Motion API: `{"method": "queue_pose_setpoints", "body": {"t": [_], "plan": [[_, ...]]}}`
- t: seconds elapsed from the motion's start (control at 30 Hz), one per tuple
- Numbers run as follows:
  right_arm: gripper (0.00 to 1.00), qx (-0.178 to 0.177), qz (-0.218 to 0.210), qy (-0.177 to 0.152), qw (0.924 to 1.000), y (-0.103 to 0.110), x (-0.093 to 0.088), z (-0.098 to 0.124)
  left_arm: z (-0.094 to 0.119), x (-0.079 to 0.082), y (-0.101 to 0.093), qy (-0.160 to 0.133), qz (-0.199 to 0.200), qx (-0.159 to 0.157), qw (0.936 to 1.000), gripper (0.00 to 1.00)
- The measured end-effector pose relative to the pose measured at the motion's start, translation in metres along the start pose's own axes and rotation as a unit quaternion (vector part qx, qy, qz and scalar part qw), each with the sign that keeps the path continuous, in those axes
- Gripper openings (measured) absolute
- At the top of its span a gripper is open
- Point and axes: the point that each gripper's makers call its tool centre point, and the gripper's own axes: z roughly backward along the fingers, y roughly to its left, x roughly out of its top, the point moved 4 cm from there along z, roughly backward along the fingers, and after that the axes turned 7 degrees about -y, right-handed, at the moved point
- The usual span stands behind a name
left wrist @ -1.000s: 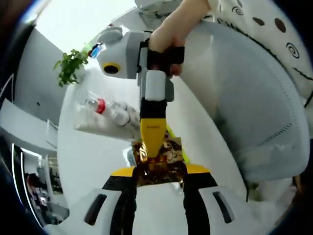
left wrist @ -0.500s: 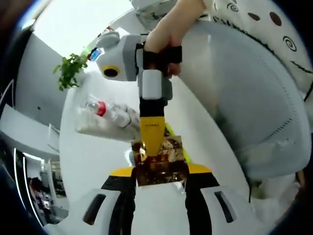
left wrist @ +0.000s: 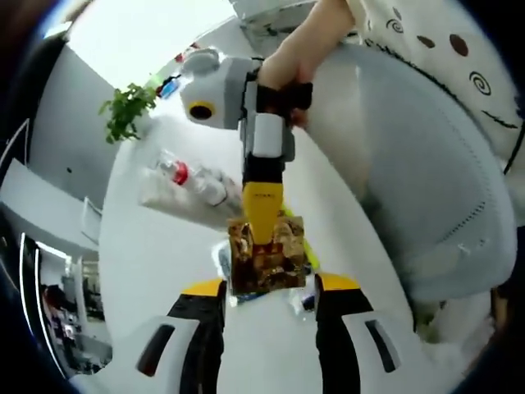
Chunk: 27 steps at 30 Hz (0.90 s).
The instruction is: Arrange the skincare products in the storage area until every visible bottle or jar stands upright without overlapping.
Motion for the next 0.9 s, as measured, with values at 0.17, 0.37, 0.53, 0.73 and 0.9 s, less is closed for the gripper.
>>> {"method": "queue_pose_setpoints", "body": {"t": [0.17, 0.37, 0.53, 0.73, 0.9], "plan": [[0.01, 0.0, 0.068, 0.032, 0.9971, 0.002, -0.007, -0.002, 0.001, 0.002, 0.001, -0.011, 0.011, 0.001, 0.9999, 0.38], [0.01, 0.007, 0.163, 0.071, 0.984, 0.01, -0.014, -0.006, -0.004, 0.005, -0.001, -0.021, 0.021, -0.004, 0.9996, 0.34], [0.01, 0.01, 0.216, 0.094, 0.9718, 0.012, -0.017, -0.008, -0.002, 0.008, 0.0, -0.03, 0.034, -0.004, 0.999, 0.28], [0.01, 0.021, 0.248, 0.103, 0.9632, 0.015, -0.017, -0.009, -0.006, 0.008, -0.006, -0.032, 0.033, -0.024, 0.9987, 0.21], [0.01, 0.027, 0.293, 0.12, 0.9482, 0.017, -0.017, -0.01, -0.009, 0.009, -0.011, -0.036, 0.044, -0.037, 0.9977, 0.12]]}}
